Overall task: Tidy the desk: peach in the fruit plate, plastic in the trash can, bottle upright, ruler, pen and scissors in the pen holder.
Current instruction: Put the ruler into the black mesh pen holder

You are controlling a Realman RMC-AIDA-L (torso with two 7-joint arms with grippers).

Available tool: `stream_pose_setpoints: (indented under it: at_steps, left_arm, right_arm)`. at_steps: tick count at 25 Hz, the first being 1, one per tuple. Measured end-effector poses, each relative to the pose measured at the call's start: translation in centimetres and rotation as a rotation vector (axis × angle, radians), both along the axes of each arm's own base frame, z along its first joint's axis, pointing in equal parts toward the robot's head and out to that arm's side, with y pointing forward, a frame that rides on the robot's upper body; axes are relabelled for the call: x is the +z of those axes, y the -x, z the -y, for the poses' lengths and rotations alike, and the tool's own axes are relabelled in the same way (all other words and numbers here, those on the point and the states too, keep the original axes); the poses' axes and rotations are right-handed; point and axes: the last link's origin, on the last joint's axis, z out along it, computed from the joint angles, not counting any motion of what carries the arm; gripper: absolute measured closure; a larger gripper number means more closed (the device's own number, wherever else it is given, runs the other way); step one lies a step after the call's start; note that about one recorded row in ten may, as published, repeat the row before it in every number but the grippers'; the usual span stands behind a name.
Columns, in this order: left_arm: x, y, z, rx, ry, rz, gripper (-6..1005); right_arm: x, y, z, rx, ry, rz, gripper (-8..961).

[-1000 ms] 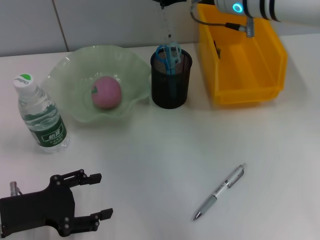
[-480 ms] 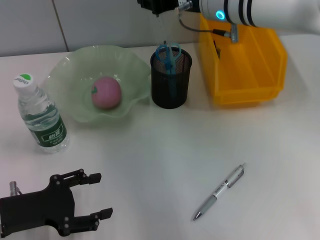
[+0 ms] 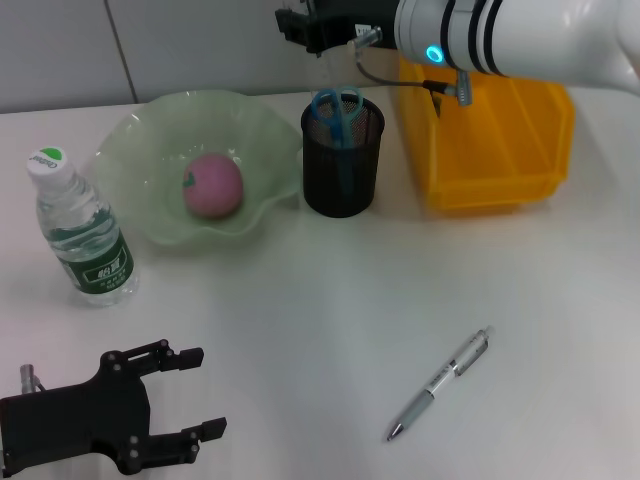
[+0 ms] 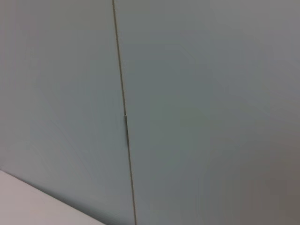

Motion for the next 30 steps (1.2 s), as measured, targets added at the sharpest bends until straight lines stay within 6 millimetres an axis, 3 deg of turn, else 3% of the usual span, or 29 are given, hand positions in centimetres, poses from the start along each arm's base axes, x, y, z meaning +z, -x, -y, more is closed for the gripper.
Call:
stream_pose_setpoints:
  at_steps: [30]
  left_arm:
    - [0.1,0.2,0.1,0.007,-0.004,-0.006,203]
  right_arm:
    - [-0.7,-1.7,0.5,-0.020,0.018,0.035,451]
